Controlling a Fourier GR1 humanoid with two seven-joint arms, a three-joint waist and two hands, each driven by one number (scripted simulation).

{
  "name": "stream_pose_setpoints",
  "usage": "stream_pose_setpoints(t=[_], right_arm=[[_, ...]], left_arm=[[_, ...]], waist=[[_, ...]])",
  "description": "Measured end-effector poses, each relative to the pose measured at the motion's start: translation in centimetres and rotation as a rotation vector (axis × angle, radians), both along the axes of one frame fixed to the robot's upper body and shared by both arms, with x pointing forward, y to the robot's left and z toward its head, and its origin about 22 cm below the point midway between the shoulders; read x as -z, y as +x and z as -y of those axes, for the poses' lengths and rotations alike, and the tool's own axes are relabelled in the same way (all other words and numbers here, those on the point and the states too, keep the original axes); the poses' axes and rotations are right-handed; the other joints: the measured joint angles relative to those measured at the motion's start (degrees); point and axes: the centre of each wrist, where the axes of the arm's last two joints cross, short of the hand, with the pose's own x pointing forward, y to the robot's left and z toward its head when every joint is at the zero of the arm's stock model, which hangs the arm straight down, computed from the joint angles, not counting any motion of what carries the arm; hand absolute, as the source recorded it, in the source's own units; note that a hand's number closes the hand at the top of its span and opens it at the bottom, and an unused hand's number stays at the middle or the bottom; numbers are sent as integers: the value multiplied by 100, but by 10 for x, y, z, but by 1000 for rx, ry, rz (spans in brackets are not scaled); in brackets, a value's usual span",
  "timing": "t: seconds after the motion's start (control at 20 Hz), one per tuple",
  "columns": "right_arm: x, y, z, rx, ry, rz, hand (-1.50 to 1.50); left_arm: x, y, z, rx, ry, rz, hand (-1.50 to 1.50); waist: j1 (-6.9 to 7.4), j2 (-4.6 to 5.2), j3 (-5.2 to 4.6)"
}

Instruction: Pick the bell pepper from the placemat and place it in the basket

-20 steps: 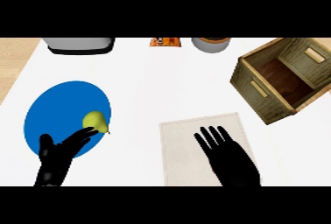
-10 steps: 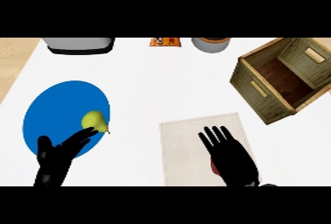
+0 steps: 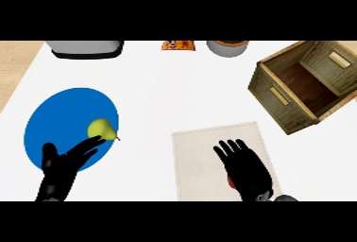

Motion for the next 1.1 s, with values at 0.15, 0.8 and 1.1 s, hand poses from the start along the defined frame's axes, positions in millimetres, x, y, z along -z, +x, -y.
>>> stream_pose_setpoints(t=[0.15,0.8,1.1], right_arm=[[4,-1,7,-45,-24,24,150],[5,-10,17,-164,-35,101,150],[-34,-54,63,-245,115,64,150]], left_arm=[[0,-2,5,1,-4,3,0],[-3,-6,-4,3,-16,3,0],[1,-13,-9,-24,-13,2,0]], waist=[[0,0,-1],[-25,-4,-23],[-172,-26,-14]])
